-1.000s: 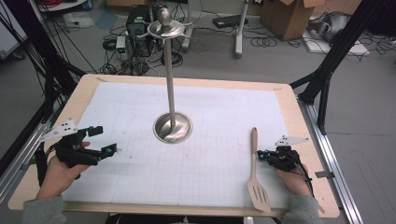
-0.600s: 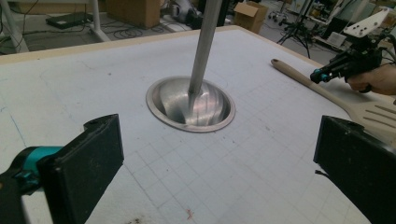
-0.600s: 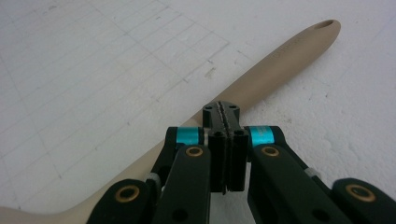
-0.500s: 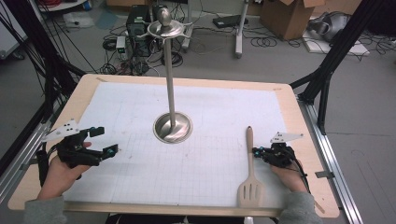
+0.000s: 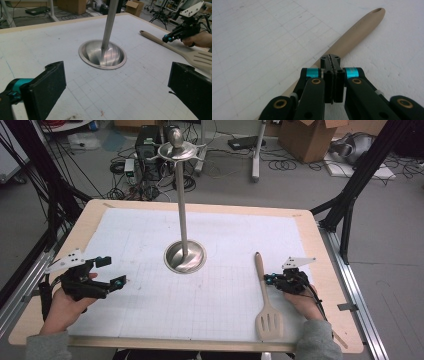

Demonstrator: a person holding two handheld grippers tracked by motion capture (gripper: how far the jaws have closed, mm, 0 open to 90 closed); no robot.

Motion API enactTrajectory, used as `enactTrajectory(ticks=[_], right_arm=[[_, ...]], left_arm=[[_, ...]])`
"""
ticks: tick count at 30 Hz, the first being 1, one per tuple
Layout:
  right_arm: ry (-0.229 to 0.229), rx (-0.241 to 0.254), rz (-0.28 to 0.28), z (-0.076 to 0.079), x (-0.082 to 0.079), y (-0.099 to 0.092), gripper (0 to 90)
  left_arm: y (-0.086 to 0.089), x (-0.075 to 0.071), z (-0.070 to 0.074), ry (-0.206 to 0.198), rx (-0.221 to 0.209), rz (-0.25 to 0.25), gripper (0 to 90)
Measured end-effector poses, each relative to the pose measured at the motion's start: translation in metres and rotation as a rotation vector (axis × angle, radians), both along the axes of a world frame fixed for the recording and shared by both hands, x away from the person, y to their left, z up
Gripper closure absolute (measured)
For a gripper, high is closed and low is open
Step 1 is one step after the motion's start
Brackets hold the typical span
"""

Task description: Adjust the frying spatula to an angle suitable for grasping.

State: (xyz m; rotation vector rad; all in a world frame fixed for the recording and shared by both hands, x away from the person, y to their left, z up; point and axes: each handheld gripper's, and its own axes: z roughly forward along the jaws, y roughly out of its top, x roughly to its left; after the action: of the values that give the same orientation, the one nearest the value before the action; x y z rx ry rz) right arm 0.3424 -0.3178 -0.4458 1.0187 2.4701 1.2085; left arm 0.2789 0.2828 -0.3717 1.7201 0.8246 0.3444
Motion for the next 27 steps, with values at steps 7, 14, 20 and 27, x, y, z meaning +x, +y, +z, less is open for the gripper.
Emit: enactTrajectory(ticks=[7,14,20,27], right_arm=[[0.002,0.019,0.024,-0.002,0.006,0.003,90.0],[-0.006,0.005,0.051,-0.001,0.015,0.014,90.0],[-0.007,0.005,0.073,-0.001,0.022,0.022,90.0],[-0.009,-0.016,0.095,-0.001,0.029,0.034,90.0]], left_arm=[[0.002,-0.002,-0.001,0.0,0.003,0.009,2.0],[0.009,-0.01,-0.001,0.002,0.009,0.036,2.0],[0.015,-0.017,-0.002,0.005,0.018,0.058,2.0],[0.022,-0.024,-0.002,0.003,0.015,0.078,2.0]])
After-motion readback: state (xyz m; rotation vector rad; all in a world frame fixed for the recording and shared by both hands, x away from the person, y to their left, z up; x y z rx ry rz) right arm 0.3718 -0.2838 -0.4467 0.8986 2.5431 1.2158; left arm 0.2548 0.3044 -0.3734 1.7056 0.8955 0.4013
